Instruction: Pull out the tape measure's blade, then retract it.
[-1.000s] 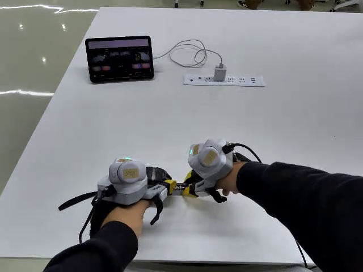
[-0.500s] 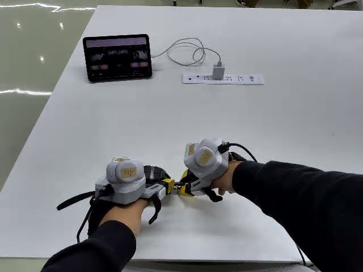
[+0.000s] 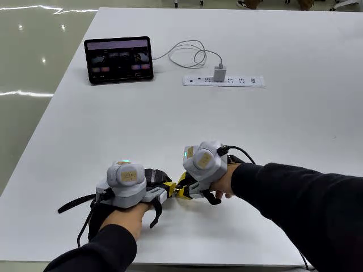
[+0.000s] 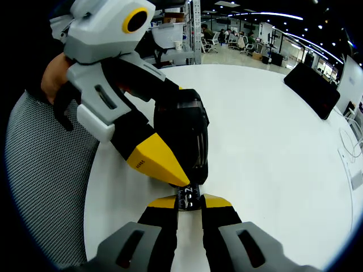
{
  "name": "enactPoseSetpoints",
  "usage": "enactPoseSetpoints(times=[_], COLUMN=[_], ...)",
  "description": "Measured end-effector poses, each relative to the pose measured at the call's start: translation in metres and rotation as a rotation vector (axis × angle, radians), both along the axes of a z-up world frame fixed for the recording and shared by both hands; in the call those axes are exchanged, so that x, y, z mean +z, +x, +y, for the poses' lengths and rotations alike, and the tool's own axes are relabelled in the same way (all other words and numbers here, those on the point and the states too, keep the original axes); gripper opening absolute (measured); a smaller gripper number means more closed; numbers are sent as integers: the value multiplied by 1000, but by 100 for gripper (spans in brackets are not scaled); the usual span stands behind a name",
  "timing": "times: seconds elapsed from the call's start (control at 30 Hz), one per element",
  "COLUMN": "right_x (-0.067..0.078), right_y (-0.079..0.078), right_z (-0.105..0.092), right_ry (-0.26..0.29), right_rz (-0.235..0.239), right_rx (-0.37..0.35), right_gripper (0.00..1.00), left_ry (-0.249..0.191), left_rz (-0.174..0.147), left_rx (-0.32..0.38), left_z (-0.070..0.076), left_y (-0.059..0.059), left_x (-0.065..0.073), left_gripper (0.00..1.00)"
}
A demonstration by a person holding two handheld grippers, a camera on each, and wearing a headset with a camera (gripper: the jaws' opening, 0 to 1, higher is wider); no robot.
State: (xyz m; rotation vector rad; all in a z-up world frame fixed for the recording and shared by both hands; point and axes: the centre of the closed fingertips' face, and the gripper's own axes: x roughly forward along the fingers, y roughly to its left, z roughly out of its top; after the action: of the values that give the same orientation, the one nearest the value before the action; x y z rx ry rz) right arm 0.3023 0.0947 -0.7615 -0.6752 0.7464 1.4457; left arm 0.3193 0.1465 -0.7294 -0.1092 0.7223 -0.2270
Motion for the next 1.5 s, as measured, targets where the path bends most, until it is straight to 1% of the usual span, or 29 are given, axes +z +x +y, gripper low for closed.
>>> enactPoseSetpoints(times=[0.13, 0.23, 0.37, 0.53, 0.6, 0.63, 0.77, 0.87, 1.0, 1.1, 1.17, 1.5], right_x=[0, 0, 0, 0, 0, 0, 1, 1, 0, 0, 0, 0], right_y=[1, 1, 2, 0, 4, 3, 2, 2, 2, 1, 2, 1], right_z=[3, 6, 5, 2, 0, 0, -1, 1, 6, 11, 10, 9], right_ry=[6, 13, 9, -6, -4, 5, 11, 10, 8, 15, 12, 14], right_rz=[3, -6, -9, -27, -19, -1, -3, -20, -32, -32, -32, -12], right_rx=[-7, -8, -23, -10, -30, -40, -44, -10, -6, -6, 0, -25], right_gripper=[11, 12, 13, 14, 12, 12, 12, 11, 10, 10, 10, 11], left_ry=[-5, -6, -9, -9, -8, -8, -10, -15, -20, -21, -21, -22], left_rz=[-2, -1, -3, -3, -3, -3, -3, -2, -1, 0, 0, -1], left_rx=[3, 3, 10, 11, 11, 12, 12, 12, 16, 13, 13, 10], left_z=[0, 1, 1, 1, 1, 1, 1, 1, 2, 2, 2, 1], left_y=[0, 0, 0, 1, 1, 1, 1, 1, 1, 1, 1, 1], left_x=[0, 0, 0, 0, 0, 0, 0, 0, 0, 0, 0, -1], left_gripper=[58, 58, 58, 58, 58, 58, 58, 58, 58, 58, 58, 59])
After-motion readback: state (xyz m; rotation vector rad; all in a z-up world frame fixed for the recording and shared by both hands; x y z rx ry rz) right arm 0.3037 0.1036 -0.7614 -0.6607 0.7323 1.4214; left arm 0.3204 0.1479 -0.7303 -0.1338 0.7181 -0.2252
